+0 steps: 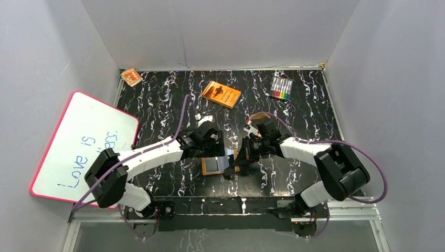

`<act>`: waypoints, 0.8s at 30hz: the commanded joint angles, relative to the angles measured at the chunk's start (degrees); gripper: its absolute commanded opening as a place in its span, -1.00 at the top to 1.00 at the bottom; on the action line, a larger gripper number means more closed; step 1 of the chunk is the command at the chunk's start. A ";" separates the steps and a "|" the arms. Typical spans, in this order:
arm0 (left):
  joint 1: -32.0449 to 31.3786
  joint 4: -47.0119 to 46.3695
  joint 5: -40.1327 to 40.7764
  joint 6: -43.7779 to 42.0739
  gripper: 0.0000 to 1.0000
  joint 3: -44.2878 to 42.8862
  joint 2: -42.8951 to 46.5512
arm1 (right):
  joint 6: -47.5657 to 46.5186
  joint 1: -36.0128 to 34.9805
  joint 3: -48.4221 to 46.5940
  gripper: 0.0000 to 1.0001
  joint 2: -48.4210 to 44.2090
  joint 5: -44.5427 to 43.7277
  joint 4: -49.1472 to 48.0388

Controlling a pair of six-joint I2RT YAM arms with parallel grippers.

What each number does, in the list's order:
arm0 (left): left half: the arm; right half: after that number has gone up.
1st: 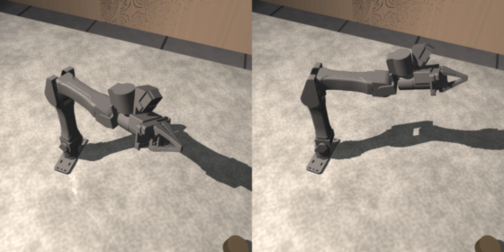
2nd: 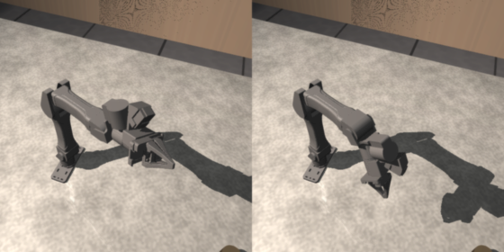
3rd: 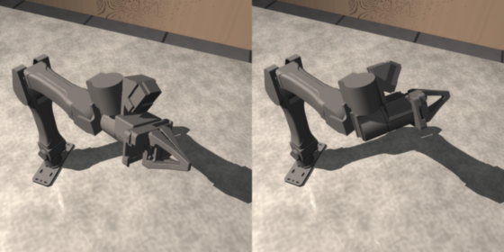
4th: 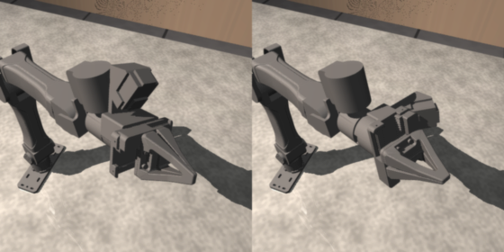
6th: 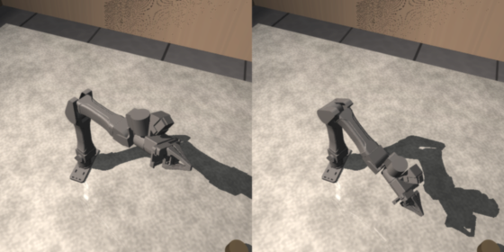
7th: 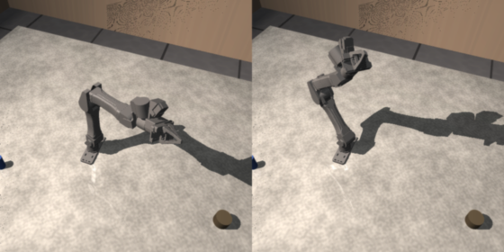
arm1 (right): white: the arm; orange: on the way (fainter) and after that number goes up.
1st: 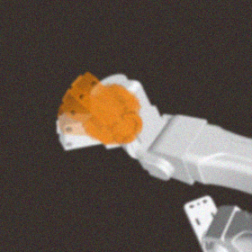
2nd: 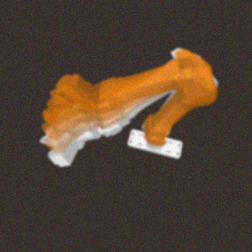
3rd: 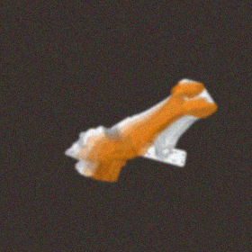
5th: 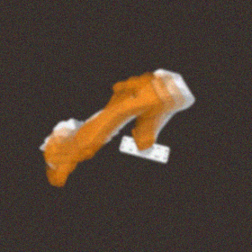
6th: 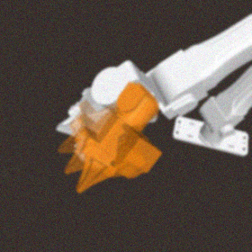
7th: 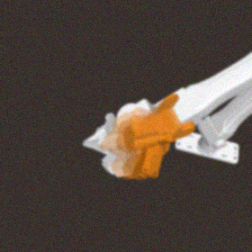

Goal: Put the credit cards into the card holder
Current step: Turn over the card slot in the card holder.

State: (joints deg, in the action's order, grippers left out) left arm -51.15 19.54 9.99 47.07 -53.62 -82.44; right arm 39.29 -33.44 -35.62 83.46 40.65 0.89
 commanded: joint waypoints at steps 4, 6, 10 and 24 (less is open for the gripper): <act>1.15 -1.74 -0.23 2.88 -0.48 5.49 4.81 | 1.59 -4.29 -5.52 1.00 4.19 -1.22 -3.82; 1.25 -1.84 -0.33 2.87 -0.48 5.54 4.82 | 1.76 -4.91 -6.35 1.00 5.14 -1.59 -3.88; 1.40 -1.89 -0.38 2.82 -0.48 5.52 4.86 | 1.89 -6.00 -7.44 1.00 6.22 -2.28 -3.75; 1.67 0.36 2.91 4.08 -0.40 7.11 6.57 | -0.25 -7.77 -10.95 1.00 5.10 -9.82 2.85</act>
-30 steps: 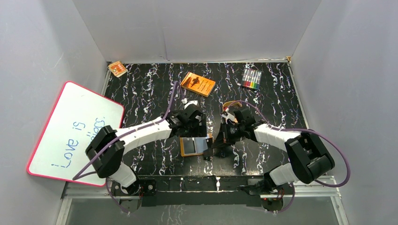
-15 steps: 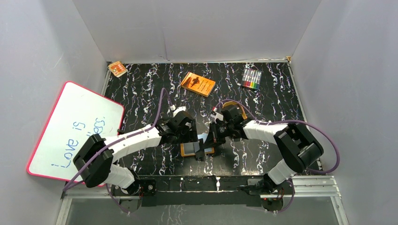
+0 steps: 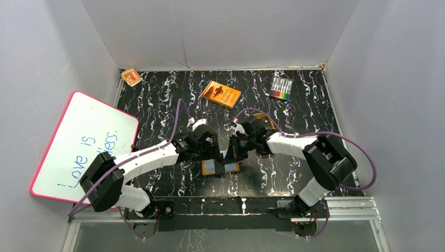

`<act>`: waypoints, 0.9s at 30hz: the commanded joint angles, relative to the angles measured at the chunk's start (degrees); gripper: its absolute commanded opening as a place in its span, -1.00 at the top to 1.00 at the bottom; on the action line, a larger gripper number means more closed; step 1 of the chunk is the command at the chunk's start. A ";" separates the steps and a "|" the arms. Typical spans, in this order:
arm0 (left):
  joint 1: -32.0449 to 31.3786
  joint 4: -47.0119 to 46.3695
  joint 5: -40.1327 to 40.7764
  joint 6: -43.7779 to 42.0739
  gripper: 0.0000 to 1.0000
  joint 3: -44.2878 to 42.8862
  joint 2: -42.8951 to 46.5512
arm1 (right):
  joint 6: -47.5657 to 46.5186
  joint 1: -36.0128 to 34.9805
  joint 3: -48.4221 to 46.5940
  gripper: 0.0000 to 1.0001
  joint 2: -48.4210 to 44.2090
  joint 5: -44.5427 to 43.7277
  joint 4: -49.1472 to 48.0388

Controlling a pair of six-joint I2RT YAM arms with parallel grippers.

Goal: Put the credit cards into the card holder
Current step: Turn over the card slot in the card holder, then insert the credit card into the card holder.

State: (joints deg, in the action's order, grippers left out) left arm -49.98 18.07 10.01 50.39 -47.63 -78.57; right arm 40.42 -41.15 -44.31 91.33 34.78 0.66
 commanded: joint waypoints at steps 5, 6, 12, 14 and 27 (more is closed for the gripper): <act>1.98 3.50 5.31 1.63 -0.33 3.66 5.64 | -2.19 2.26 -0.62 1.00 -7.30 -6.00 4.49; 2.83 3.53 5.12 1.78 -0.32 4.46 6.07 | -2.36 2.76 -0.40 1.00 -7.66 -6.11 4.53; 7.51 0.12 -0.56 2.65 -0.19 9.33 7.11 | -1.43 3.79 -0.35 1.00 -6.27 -5.28 2.34; 8.30 -0.98 -1.92 2.65 -0.14 10.06 6.49 | -0.68 3.88 -0.50 1.00 -5.16 -4.95 1.28; 9.81 -3.51 -3.98 1.09 -0.01 10.51 1.55 | 1.24 4.02 0.06 1.00 -0.55 -1.16 -3.11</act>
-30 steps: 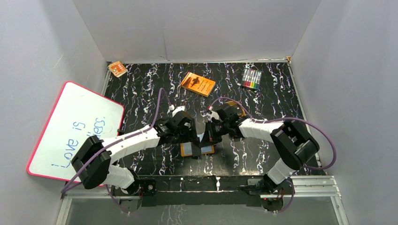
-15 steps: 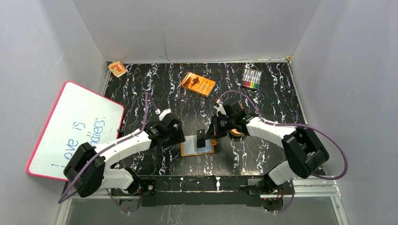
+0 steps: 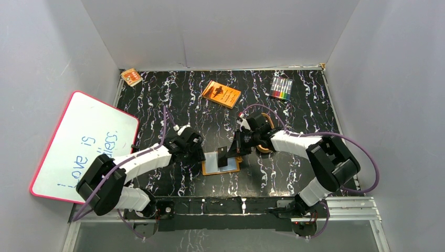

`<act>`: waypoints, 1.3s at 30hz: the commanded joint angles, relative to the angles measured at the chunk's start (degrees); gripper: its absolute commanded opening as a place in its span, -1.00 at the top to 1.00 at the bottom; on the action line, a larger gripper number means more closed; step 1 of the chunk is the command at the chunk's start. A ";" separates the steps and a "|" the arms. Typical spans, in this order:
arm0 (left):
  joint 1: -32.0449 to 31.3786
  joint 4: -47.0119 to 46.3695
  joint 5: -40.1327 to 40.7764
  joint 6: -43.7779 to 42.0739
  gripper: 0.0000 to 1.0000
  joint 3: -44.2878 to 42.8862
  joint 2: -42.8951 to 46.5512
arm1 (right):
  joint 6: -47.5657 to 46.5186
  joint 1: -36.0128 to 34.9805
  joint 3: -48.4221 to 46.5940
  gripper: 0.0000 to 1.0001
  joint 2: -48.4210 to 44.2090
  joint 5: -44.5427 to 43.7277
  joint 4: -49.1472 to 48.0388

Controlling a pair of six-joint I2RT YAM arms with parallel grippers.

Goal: Put the credit cards into the card holder
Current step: Insert the credit card into the card holder.

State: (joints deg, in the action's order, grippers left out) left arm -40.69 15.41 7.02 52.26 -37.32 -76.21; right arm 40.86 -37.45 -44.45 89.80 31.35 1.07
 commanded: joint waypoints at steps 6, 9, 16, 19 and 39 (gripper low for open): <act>0.66 -1.43 -1.46 -0.74 0.01 0.62 -1.72 | 1.80 0.33 0.95 1.00 2.45 3.59 -4.69; 0.62 -1.58 -1.57 -0.61 0.02 0.88 -1.83 | 2.32 0.34 1.66 1.00 1.90 2.63 -5.12; 0.79 -0.04 0.15 -0.39 0.04 1.28 -0.66 | 3.30 0.44 3.41 1.00 -1.87 -0.54 -6.51; 1.02 0.93 1.46 -0.12 0.03 1.64 0.54 | 3.21 0.60 3.57 1.00 -1.78 -0.58 -6.36; 1.33 -0.91 -0.84 0.53 0.13 3.74 -1.04 | 4.07 0.49 3.47 1.00 3.58 4.86 -8.75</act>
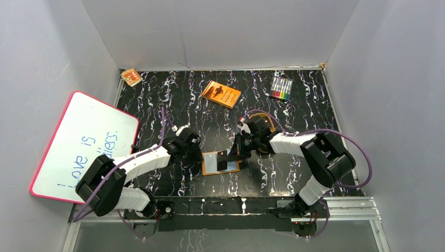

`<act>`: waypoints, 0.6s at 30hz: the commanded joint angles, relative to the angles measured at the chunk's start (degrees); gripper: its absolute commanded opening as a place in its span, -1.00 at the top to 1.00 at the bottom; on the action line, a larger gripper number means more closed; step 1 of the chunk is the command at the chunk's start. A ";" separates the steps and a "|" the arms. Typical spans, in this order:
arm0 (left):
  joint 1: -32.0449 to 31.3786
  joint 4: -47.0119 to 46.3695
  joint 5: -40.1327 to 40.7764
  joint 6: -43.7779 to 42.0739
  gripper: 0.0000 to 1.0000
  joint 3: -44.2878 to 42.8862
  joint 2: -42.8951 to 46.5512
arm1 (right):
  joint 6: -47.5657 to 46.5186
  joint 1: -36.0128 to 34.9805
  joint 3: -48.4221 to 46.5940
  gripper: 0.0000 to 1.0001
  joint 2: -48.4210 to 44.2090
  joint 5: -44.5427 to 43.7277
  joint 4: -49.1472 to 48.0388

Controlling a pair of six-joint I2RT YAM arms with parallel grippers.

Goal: Put the credit cards into the card holder
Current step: Insert the credit card into the card holder.

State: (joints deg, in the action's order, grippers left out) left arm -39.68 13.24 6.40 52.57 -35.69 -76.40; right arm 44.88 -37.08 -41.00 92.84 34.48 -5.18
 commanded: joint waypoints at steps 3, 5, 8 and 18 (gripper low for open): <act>0.31 0.97 -0.42 0.20 0.15 2.21 -0.99 | 0.06 -0.16 0.07 1.00 1.04 1.93 -2.69; 0.31 0.73 -0.65 0.23 0.17 2.27 -1.15 | 0.04 -0.42 -0.05 1.00 1.53 2.19 -2.83; 0.33 0.38 -1.04 0.36 0.19 2.41 -1.40 | 0.06 -0.88 -0.43 1.00 2.24 2.84 -3.08; 0.31 -0.45 -1.86 0.63 0.22 3.00 -1.58 | 1.32 -1.37 -0.67 1.00 4.09 4.14 -5.63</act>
State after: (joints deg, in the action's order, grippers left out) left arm -39.48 10.56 5.30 52.89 -34.91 -76.62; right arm 45.39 -38.01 -41.01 96.26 37.09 -7.52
